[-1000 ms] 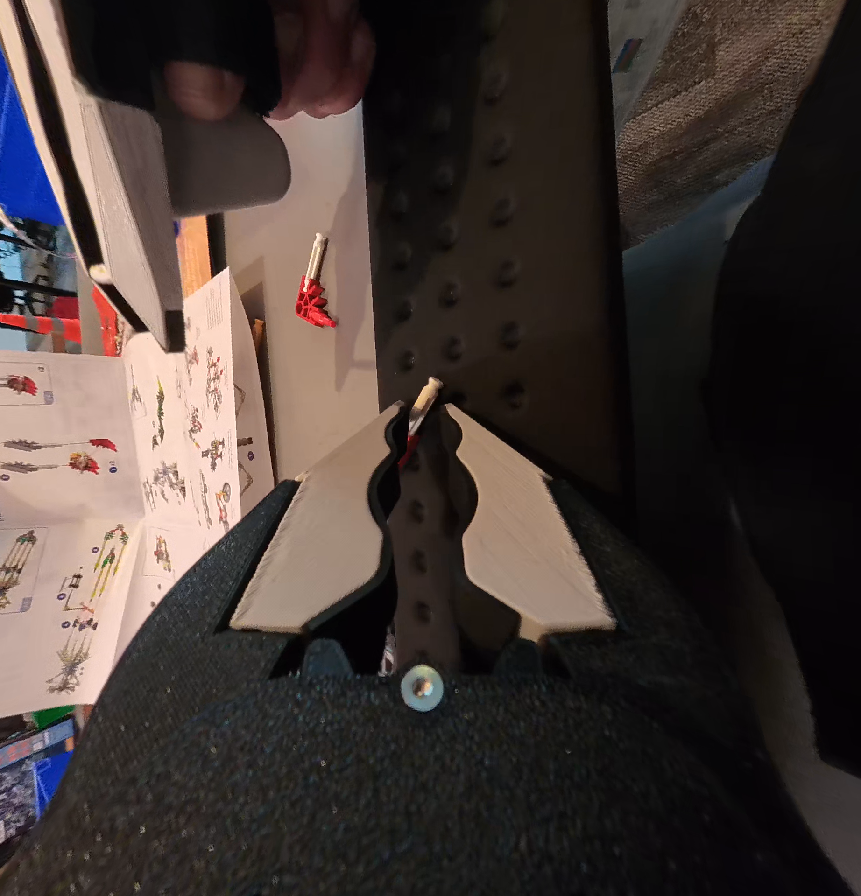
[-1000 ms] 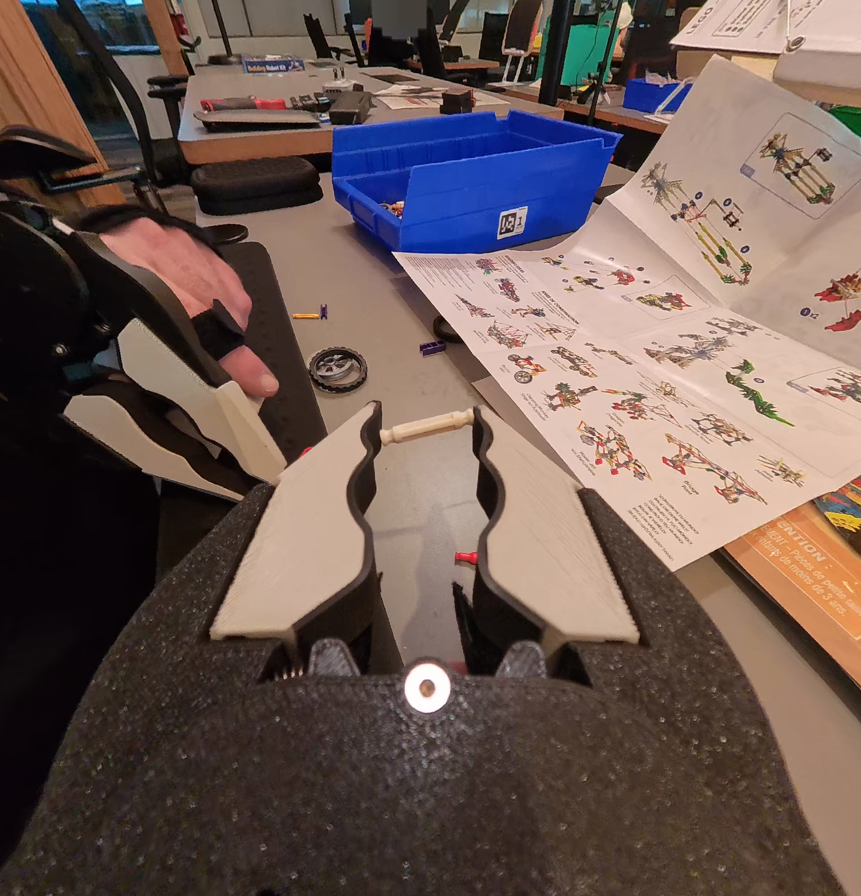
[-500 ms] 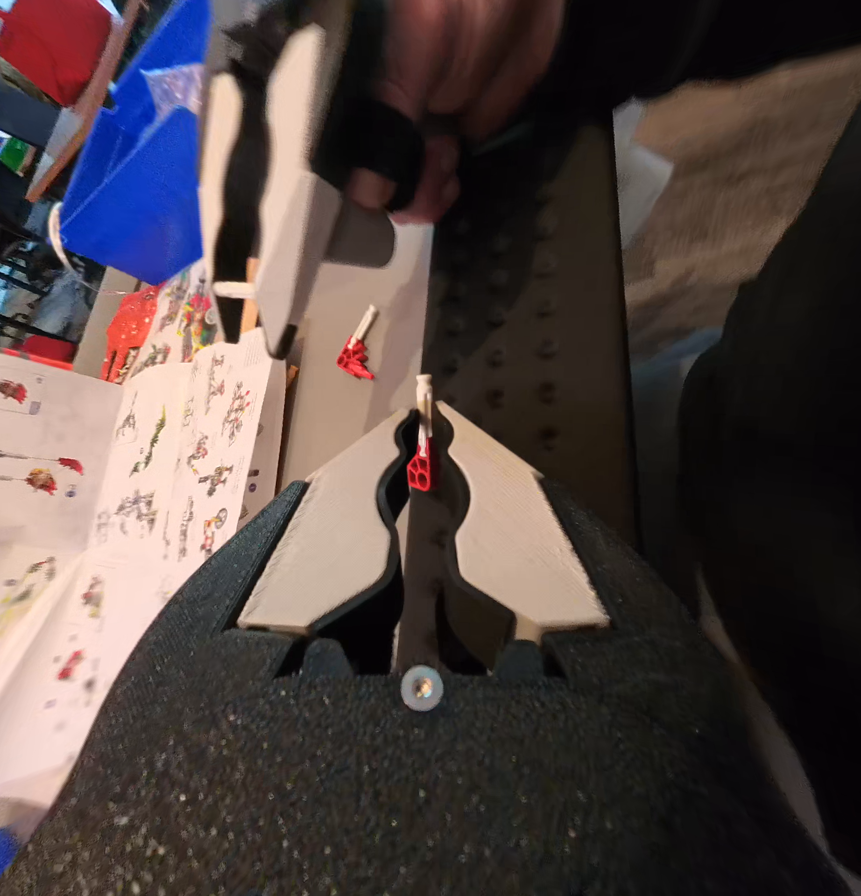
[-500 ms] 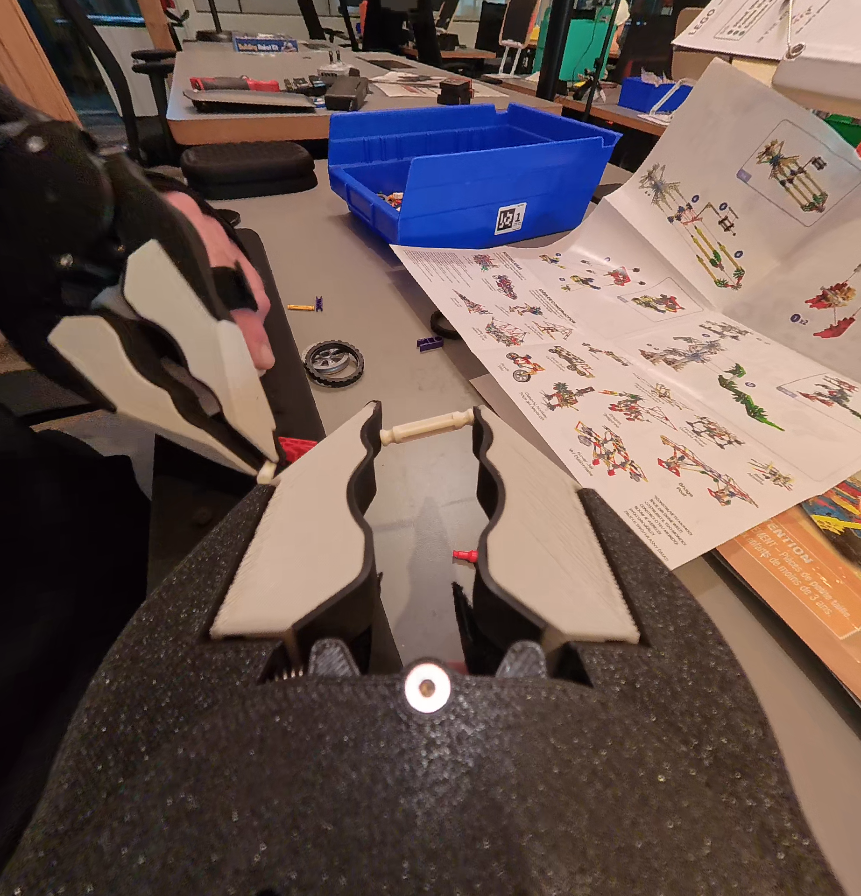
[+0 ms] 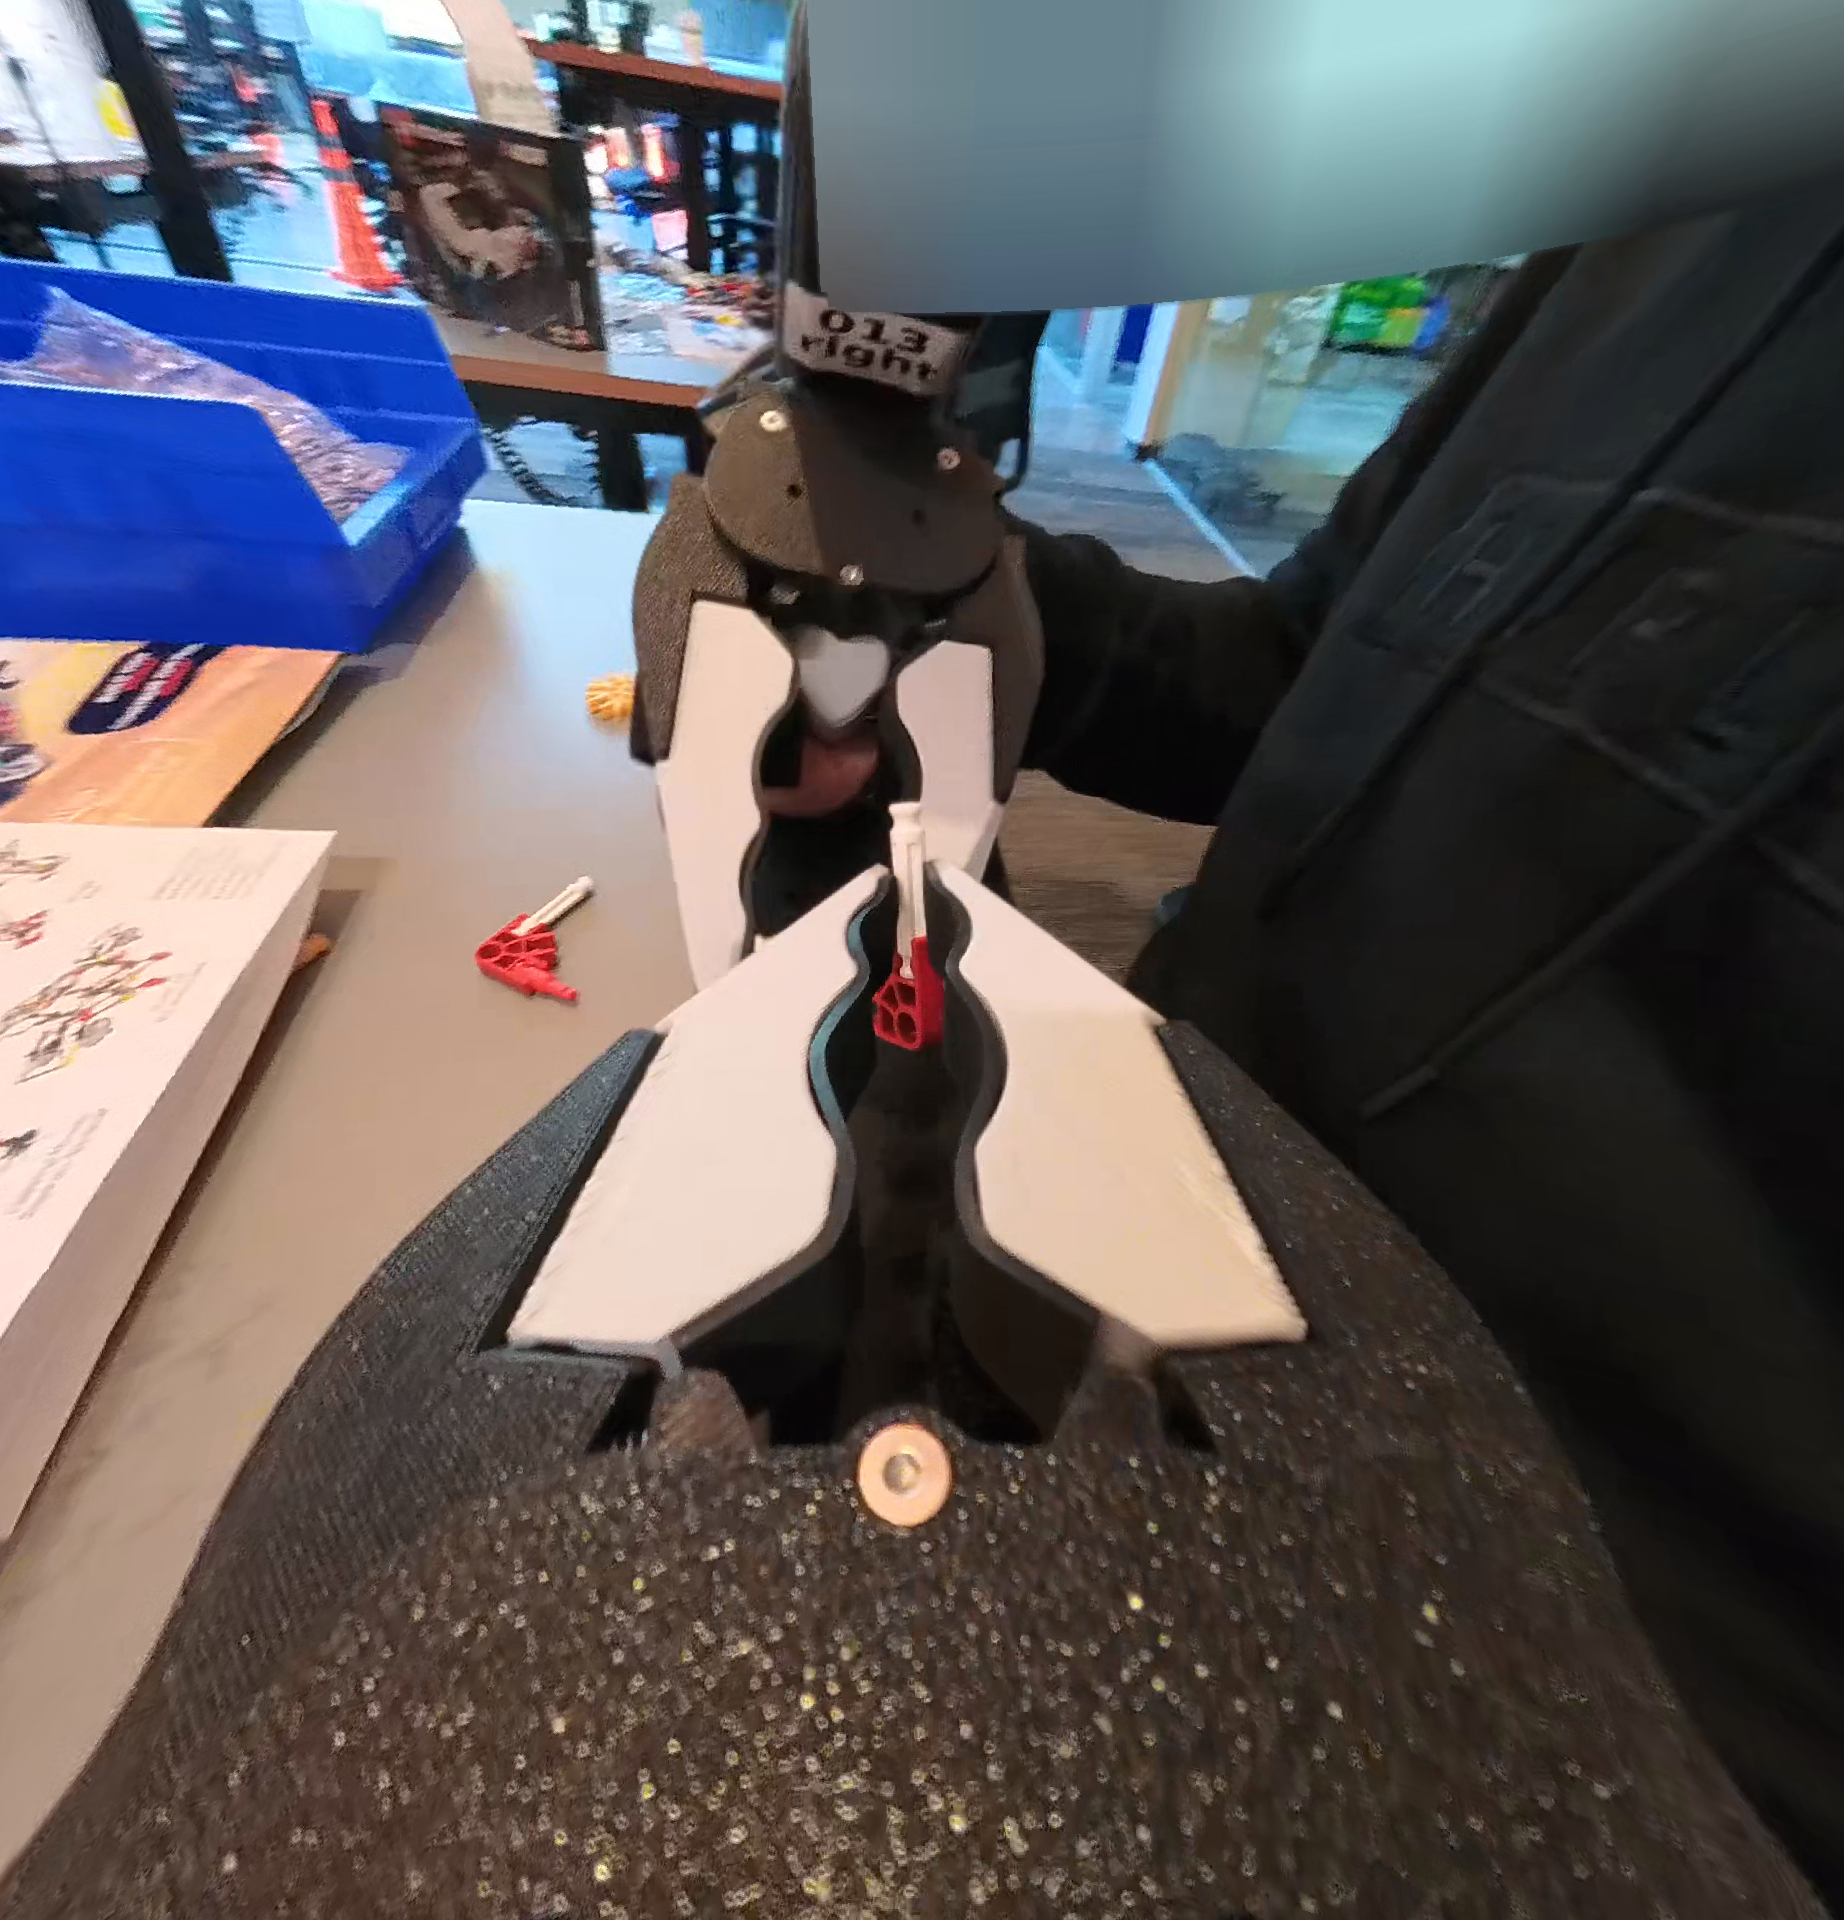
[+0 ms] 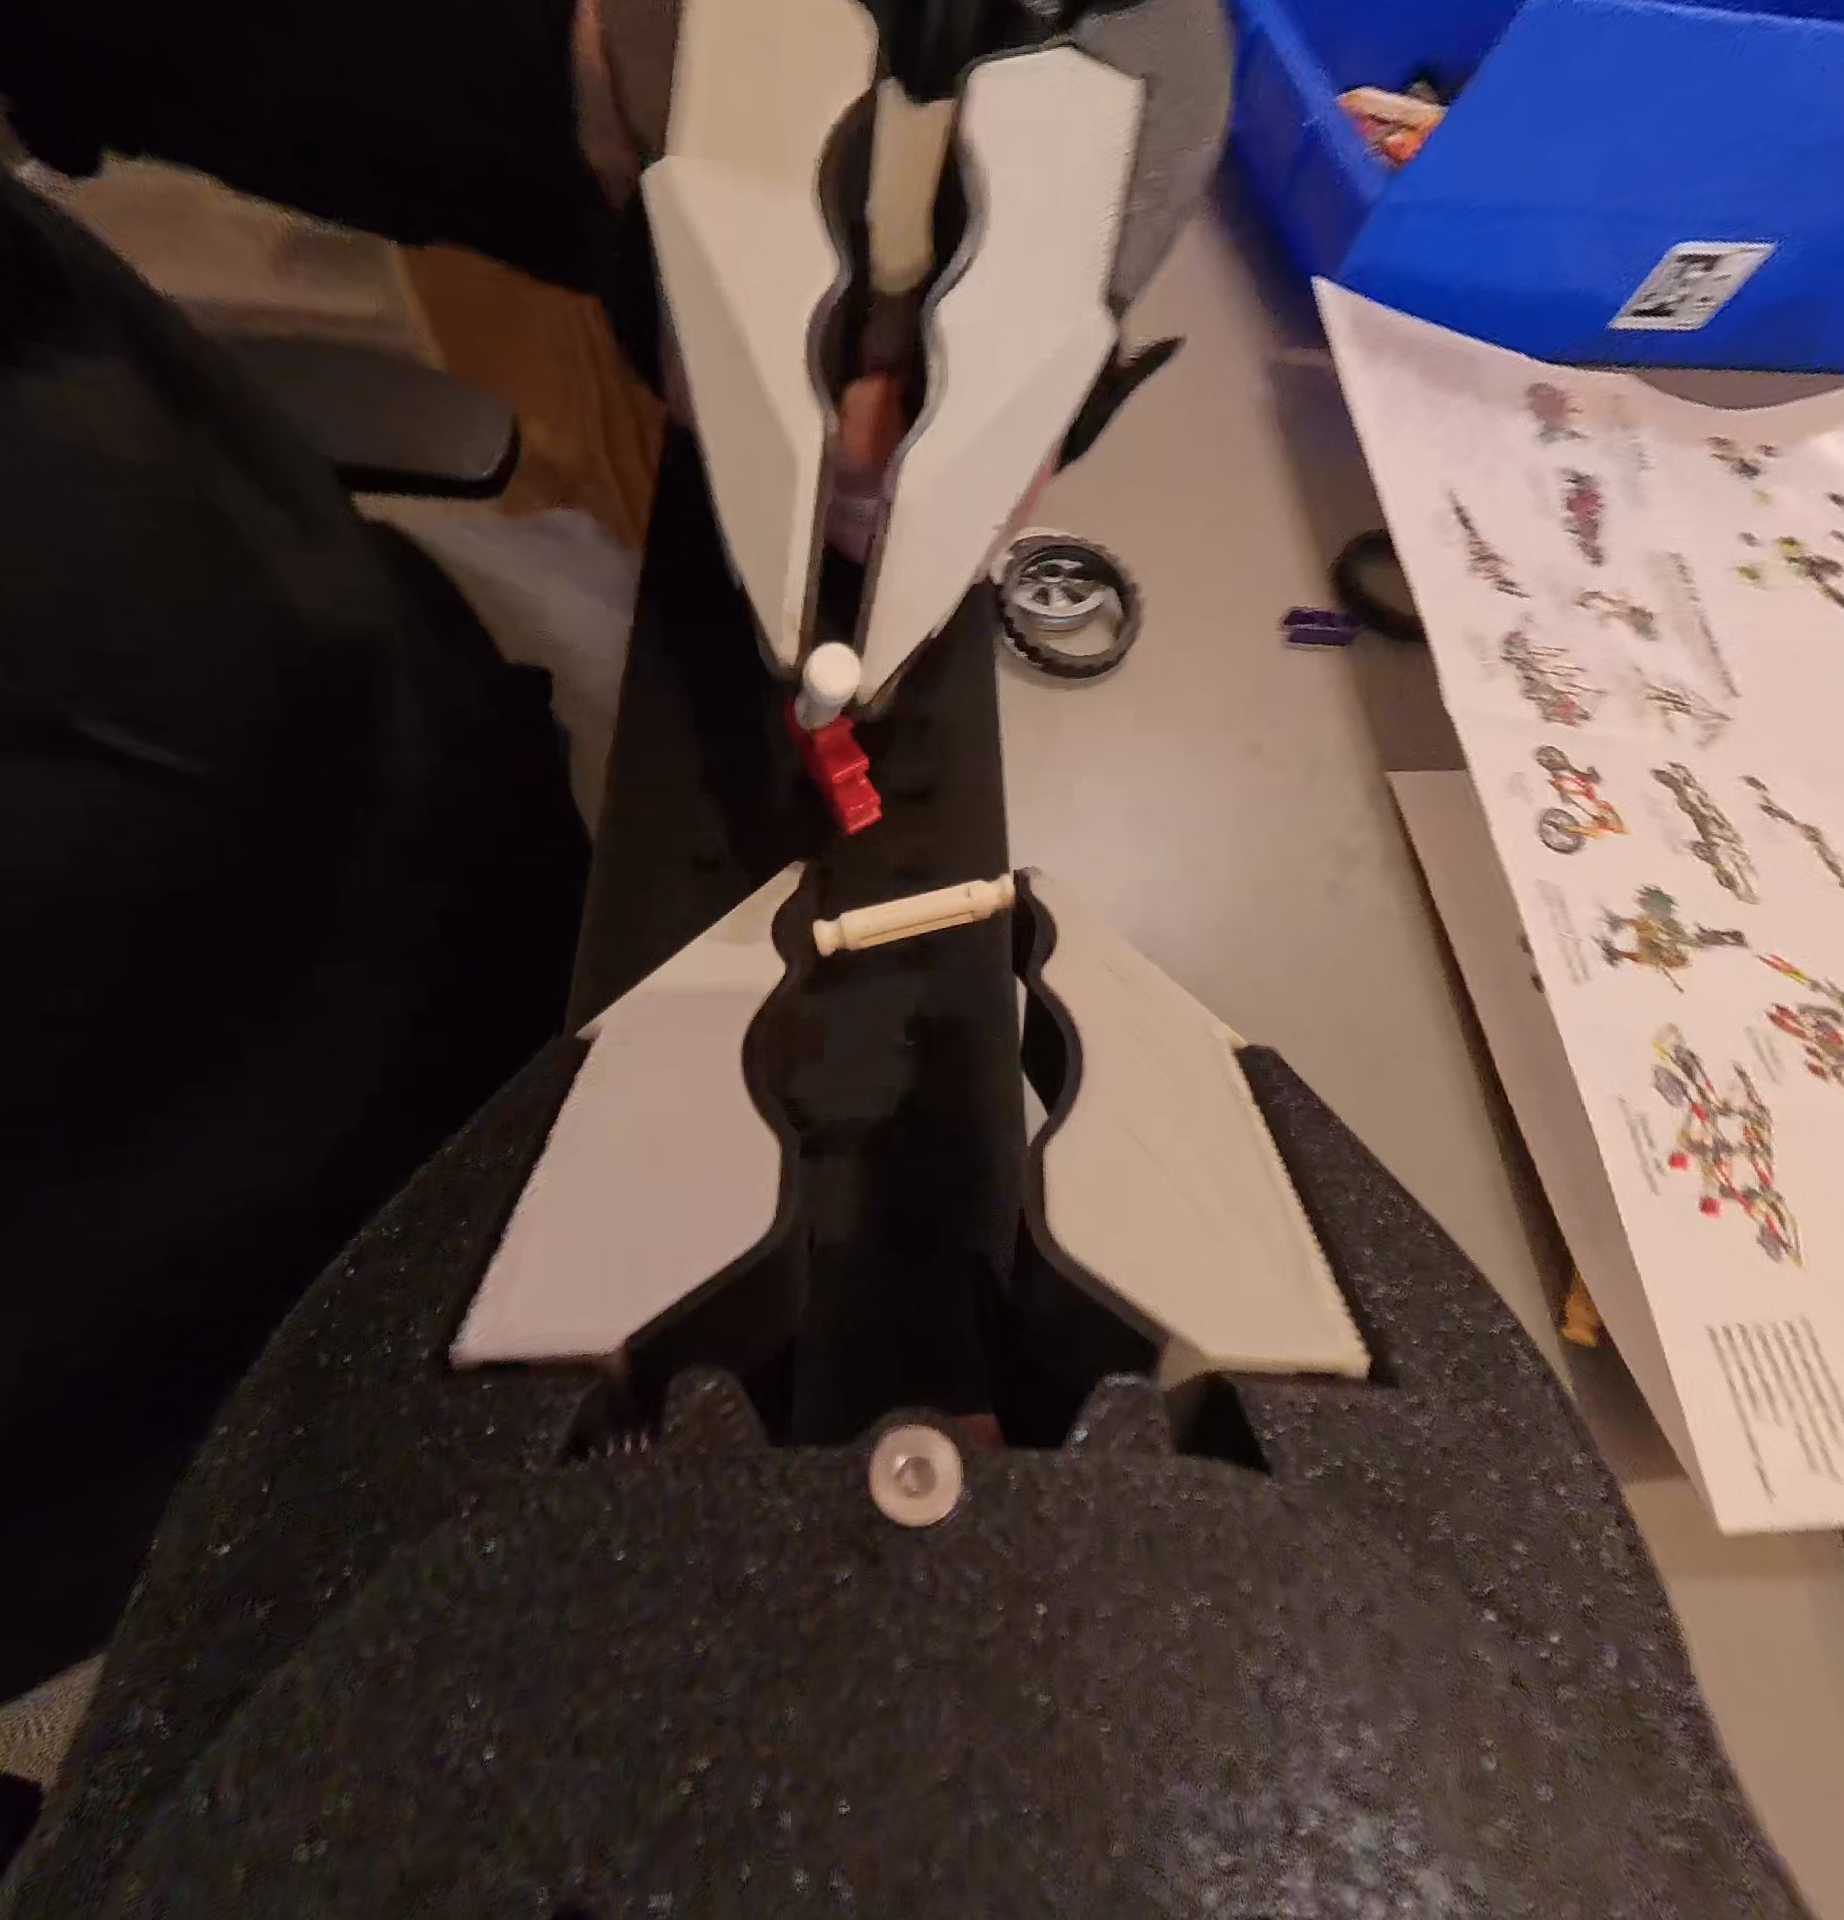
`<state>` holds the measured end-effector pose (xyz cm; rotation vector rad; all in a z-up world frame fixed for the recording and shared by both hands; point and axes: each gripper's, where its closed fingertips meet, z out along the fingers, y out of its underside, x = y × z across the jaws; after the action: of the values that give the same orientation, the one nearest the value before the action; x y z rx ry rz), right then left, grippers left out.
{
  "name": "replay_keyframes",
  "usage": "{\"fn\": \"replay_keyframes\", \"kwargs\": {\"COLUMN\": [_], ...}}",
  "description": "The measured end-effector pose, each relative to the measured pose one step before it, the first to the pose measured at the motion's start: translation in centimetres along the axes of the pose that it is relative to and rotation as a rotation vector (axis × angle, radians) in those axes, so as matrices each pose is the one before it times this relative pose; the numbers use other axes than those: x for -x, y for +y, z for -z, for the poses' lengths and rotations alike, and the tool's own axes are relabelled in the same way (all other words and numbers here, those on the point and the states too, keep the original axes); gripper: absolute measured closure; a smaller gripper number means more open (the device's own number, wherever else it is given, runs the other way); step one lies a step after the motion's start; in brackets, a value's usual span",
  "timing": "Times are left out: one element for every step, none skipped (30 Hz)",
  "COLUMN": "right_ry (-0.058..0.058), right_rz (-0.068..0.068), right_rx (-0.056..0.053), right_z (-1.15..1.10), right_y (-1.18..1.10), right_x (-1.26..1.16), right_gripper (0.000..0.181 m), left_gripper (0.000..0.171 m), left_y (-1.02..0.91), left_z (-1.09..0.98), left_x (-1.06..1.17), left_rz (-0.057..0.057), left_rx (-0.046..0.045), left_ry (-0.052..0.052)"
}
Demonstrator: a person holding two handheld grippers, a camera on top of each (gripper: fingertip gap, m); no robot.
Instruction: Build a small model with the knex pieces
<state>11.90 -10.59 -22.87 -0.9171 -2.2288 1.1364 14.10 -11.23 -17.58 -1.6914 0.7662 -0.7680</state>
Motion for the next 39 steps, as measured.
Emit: {"fn": "replay_keyframes", "kwargs": {"right_ry": [-0.0261,-0.0323,-0.0208,-0.0067,-0.0077,-0.0151,-0.0217,-0.0221,-0.0146,-0.0025,0.0032,0.0018,0.0027,0.0042,0.0022,0.0012,0.0063,0.0121,0.0091,0.0054,0.011,0.0101,0.0016,0.0048,0.0135,0.0133,0.0051,0.0032,0.0061,0.0079,0.0092,0.0041,-0.0023,0.0054,0.0192,0.0166,0.0041,0.0052,0.0091], "right_rz": [0.0164,0.0146,0.0084,-0.002,-0.0039,-0.0008,-0.0021,-0.0044,-0.0078,-0.0127,-0.0166,-0.0166,-0.0121,-0.0107,-0.0138,-0.0152,-0.0145,-0.0132,-0.0099,-0.0072,-0.0072,-0.006,-0.0038,-0.0046,-0.0036,0.0014,-0.0008,-0.0049,-0.0038,-0.0038,-0.0064,-0.0097,-0.0091,-0.0061,-0.0043,-0.0016,-0.0042,-0.0048,0.0023], "right_rx": [0.0028,-0.0051,-0.0082,-0.0017,0.0025,-0.0029,-0.0103,-0.014,-0.0152,-0.0123,-0.0103,-0.0114,-0.0125,-0.0127,-0.0138,-0.0136,-0.0085,-0.0027,-0.0018,-0.0033,0.0015,0.0042,-0.0005,0.0027,0.0161,0.0189,0.0125,0.0123,0.0163,0.0158,0.0103,0.0031,0.0021,0.0127,0.0333,0.042,0.0352,0.0245,0.0173], "right_z": [-0.174,-0.132,-0.159,-0.196,-0.221,-0.167,-0.087,0.008,0.103,0.146,0.157,0.201,0.217,0.225,0.211,0.222,0.217,0.202,0.196,0.198,0.181,0.14,0.12,0.085,0.02,-0.038,-0.06,-0.072,-0.069,-0.075,-0.059,-0.041,-0.036,-0.093,-0.21,-0.313,-0.313,-0.209,-0.106], "right_y": [-0.137,-0.243,-0.276,-0.156,-0.048,-0.086,-0.18,-0.228,-0.228,-0.129,-0.062,-0.079,-0.112,-0.116,-0.121,-0.11,-0.011,0.061,0.07,0.049,0.124,0.169,0.06,0.079,0.274,0.343,0.242,0.216,0.253,0.229,0.144,0.022,0.002,0.149,0.503,0.669,0.557,0.339,0.228], "right_x": [0.359,0.43,0.202,-0.107,-0.097,0.057,0.173,0.185,0.048,-0.177,-0.284,-0.256,-0.223,-0.211,-0.207,-0.213,-0.286,-0.36,-0.268,-0.167,-0.234,-0.198,-0.03,-0.059,-0.217,-0.193,-0.082,-0.081,-0.139,-0.184,-0.233,-0.197,-0.091,-0.212,-0.437,-0.36,-0.142,-0.121,-0.122], "right_gripper": [0.144,0.144,0.144,0.144,0.144,0.144,0.144,0.144,0.144,0.144,0.144,0.144,0.144,0.144,0.144,0.144,0.144,0.144,0.144,0.144,0.144,0.144,0.144,0.144,0.145,0.144,0.144,0.144,0.144,0.144,0.145,0.145,0.145,0.145,0.145,0.145,0.145,0.145,0.145], "left_gripper": [0.17,0.17,0.17,0.17,0.17,0.17,0.17,0.17,0.17,0.17,0.17,0.17,0.171,0.17,0.17,0.17,0.17,0.17,0.17,0.17,0.17,0.17,0.17,0.17,0.17,0.17,0.17,0.17,0.17,0.171,0.171,0.171,0.171,0.171,0.171,0.171,0.171,0.171,0.171], "left_y": [0.008,0.095,0.016,-0.197,-0.235,-0.18,-0.167,-0.121,-0.065,-0.141,-0.191,-0.207,-0.239,-0.239,-0.24,-0.203,-0.126,-0.074,-0.014,-0.008,0.045,0.158,0.133,0.052,0.225,0.385,0.349,0.258,0.33,0.367,0.39,0.472,0.356,0.307,-0.019,0.167,0.45,0.431,0.348], "left_z": [0.068,0.016,-0.008,0.028,0.033,0.022,0.053,0.069,0.098,0.14,0.174,0.192,0.167,0.172,0.17,0.115,0.093,0.075,0.058,0.045,0.051,0.069,0.071,0.06,0.009,0.005,0.022,0.01,0.009,0.031,0.022,-0.046,-0.1,-0.142,-0.083,-0.1,-0.156,-0.151,-0.111], "left_x": [-0.304,-0.174,0.161,-0.045,-0.157,0.14,0.209,0.153,0.41,0.378,0.303,0.414,0.37,0.4,0.368,0.231,0.288,0.349,0.283,0.159,0.256,0.327,0.146,0.075,0.224,0.245,0.142,0.132,0.229,0.19,0.218,0.156,0.08,-0.036,-0.012,0.112,0.056,0.118,0.153], "left_rz": [0.0012,0.0051,0.0134,0.0115,0.009,0.0009,-0.0007,0.0054,0.0033,0.0037,0.0089,0.0047,0.0053,0.0025,0.0037,0.0051,-0.0048,-0.0072,-0.0002,-0.0047,-0.0108,-0.0078,-0.007,-0.0034,-0.0045,-0.0107,-0.008,-0.0023,-0.0078,-0.0133,-0.0123,-0.0207,-0.0214,-0.0218,-0.0155,-0.0008,-0.0151,-0.0273,-0.0098], "left_rx": [0.00012,0.00389,0.00143,-0.00812,-0.00864,-0.00429,-0.00333,-0.00248,-0.00168,-0.00788,-0.00823,-0.00971,-0.01088,-0.01127,-0.0119,-0.01135,-0.00596,-0.00194,0.00115,0.00084,0.00434,0.01088,0.00693,0.00045,0.01174,0.021,0.0159,0.01007,0.01549,0.01831,0.0199,0.02804,0.02523,0.02397,0.0001,0.01184,0.03201,0.03075,0.02361], "left_ry": [0.0375,0.0307,0.0124,0.0238,0.0305,0.0113,0.0088,0.0164,0.0021,0.0048,0.0094,0.0012,0.0033,-0.0004,0.0008,0.007,-0.0016,-0.0079,-0.0027,0.0017,-0.0076,-0.0115,-0.0005,0.0008,-0.0096,-0.0124,-0.0055,-0.0059,-0.0125,-0.0119,-0.0137,-0.0147,-0.0135,-0.0061,-0.006,-0.0076,-0.0055,-0.0139,-0.0124]}}
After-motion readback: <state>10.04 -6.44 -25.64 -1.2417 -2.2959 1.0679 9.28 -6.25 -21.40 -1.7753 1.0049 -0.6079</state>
